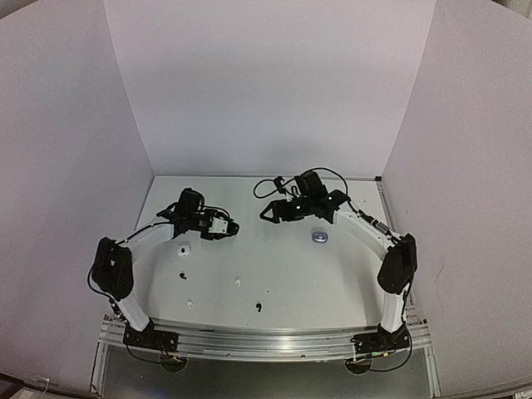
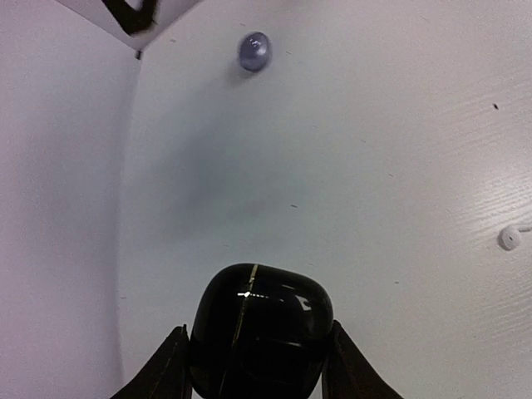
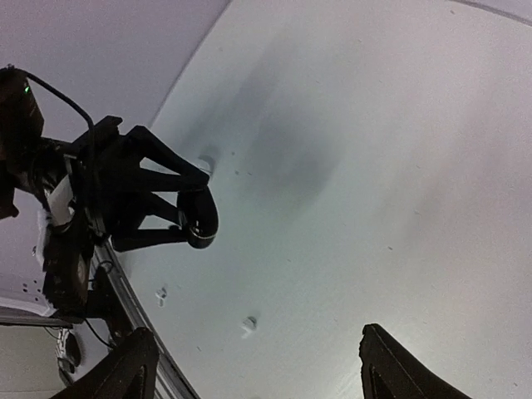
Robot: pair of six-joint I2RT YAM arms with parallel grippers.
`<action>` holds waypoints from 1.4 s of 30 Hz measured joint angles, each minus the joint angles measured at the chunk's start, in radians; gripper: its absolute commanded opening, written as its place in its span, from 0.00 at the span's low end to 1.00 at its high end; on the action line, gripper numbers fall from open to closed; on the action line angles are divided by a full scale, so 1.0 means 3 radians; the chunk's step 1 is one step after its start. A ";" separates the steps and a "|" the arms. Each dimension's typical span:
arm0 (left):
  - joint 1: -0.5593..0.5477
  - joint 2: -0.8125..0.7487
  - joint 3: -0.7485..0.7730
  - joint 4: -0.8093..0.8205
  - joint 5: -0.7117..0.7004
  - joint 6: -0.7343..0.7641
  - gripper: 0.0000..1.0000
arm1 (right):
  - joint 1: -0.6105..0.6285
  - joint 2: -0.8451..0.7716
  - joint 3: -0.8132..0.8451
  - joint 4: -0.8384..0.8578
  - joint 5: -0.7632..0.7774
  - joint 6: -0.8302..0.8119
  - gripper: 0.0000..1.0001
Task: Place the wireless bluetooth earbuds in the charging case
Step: Pick up the charging case from the center of the board, then pass from the left arm to the right
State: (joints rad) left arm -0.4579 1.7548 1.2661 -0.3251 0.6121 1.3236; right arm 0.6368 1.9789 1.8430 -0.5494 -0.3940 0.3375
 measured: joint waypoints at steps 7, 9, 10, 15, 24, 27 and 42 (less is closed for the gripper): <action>-0.0124 -0.0738 -0.0473 0.0832 -0.0114 -0.0226 0.00 | 0.0428 0.0001 0.0002 0.0714 0.0064 0.0408 0.71; -0.0167 -0.0804 -0.0567 0.0913 -0.0145 -0.0264 0.00 | 0.0516 0.0007 0.0027 0.0799 0.0086 0.0450 0.69; -0.0184 -0.0827 -0.0611 0.0938 -0.0159 -0.0286 0.00 | 0.0546 0.0017 0.0044 0.0826 0.0094 0.0470 0.68; -0.0221 -0.0907 -0.0751 0.1043 -0.0209 -0.0359 0.00 | 0.0674 0.0132 0.0146 0.0936 0.0148 0.0541 0.65; -0.0261 -0.1069 -0.0830 0.1167 -0.0216 -0.0420 0.00 | 0.0729 0.0215 0.0048 0.0957 0.0290 0.0569 0.50; -0.0262 -0.1090 -0.0845 0.1190 -0.0213 -0.0420 0.00 | 0.0731 0.0237 0.0045 0.0958 0.0257 0.0592 0.43; -0.0253 -0.1097 -0.0910 0.1168 -0.0215 -0.0405 0.67 | 0.0743 0.0398 0.0155 0.0960 0.0022 0.0531 0.00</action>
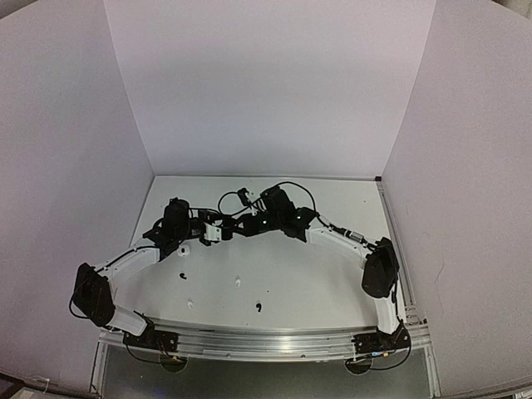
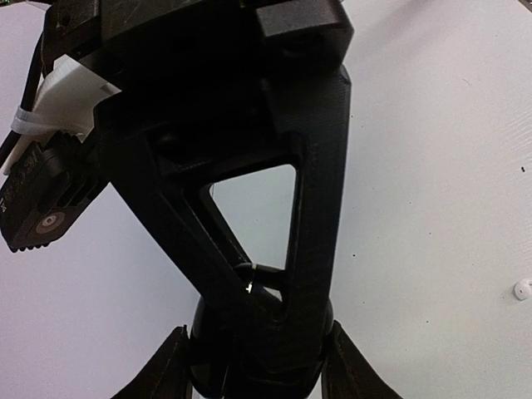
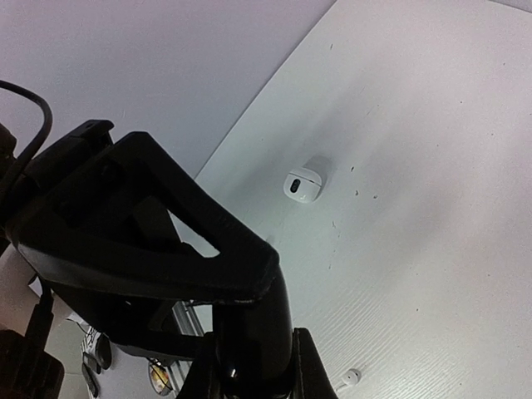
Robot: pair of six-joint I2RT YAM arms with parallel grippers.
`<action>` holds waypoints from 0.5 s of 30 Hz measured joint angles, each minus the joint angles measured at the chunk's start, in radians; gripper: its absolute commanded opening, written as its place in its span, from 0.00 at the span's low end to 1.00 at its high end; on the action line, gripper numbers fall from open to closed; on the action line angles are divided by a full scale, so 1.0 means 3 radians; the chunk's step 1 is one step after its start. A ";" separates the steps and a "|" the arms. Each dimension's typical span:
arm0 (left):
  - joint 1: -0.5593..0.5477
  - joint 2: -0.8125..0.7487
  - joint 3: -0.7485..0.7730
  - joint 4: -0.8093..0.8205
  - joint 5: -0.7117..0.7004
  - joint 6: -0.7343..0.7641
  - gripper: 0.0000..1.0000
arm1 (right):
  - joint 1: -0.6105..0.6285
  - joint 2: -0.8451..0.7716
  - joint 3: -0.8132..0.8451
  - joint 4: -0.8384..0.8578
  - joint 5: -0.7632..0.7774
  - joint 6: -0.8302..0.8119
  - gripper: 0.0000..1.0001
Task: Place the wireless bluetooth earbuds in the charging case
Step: Pass from the left arm to the right
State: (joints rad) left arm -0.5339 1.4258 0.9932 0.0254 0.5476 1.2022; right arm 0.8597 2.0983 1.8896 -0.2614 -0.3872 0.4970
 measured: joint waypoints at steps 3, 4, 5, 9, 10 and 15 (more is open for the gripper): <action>0.0000 -0.0005 0.0018 -0.0108 0.0035 -0.0001 0.99 | 0.0001 0.0000 0.0000 -0.0020 -0.0030 -0.0047 0.00; -0.0003 -0.0005 0.0039 -0.0207 0.0075 -0.0022 1.00 | 0.0001 0.0000 0.0000 -0.0018 -0.0028 -0.0085 0.00; -0.0011 -0.0005 0.0059 -0.0302 0.0107 -0.0077 1.00 | 0.0001 -0.0001 0.0000 -0.0016 -0.0030 -0.0128 0.00; -0.0014 -0.0019 0.0118 -0.0629 0.0251 -0.0322 1.00 | -0.0004 -0.0045 -0.0074 -0.0009 -0.0060 -0.0345 0.00; 0.0007 -0.0028 0.0146 -0.0715 0.0316 -0.0429 1.00 | -0.0006 -0.0086 -0.0128 -0.0006 -0.0085 -0.0432 0.00; 0.0307 -0.0107 0.0445 -0.1230 0.0864 -0.1054 0.99 | -0.0024 -0.0488 -0.0449 -0.0059 -0.0286 -0.0977 0.00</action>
State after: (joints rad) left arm -0.4417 1.3935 1.1268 -0.3435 0.8069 0.8860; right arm 0.8525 1.9519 1.7549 -0.2792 -0.4731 0.2039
